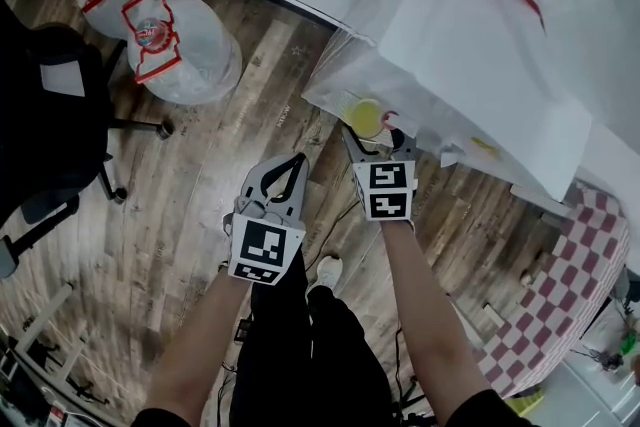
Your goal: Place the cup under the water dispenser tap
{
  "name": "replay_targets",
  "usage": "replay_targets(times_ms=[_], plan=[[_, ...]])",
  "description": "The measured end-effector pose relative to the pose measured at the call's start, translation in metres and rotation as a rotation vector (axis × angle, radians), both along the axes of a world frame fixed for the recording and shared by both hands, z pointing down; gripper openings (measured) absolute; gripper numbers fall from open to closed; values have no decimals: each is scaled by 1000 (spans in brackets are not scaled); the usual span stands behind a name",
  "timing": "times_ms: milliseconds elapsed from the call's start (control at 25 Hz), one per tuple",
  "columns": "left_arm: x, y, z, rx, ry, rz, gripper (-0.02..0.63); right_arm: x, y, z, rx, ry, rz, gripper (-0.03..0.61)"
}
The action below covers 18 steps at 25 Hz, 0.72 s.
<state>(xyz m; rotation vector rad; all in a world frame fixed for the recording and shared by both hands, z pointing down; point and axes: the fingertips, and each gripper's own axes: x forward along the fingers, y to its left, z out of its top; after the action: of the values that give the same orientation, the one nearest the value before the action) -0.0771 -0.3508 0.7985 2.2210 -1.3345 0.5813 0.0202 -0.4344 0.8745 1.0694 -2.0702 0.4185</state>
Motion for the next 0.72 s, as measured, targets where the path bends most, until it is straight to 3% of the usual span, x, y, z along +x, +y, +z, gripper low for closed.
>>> replay_targets(times_ms=[720], plan=[[-17,-2,-3,1,-18,-23,14,-2,2,4,-10,31,1,345]])
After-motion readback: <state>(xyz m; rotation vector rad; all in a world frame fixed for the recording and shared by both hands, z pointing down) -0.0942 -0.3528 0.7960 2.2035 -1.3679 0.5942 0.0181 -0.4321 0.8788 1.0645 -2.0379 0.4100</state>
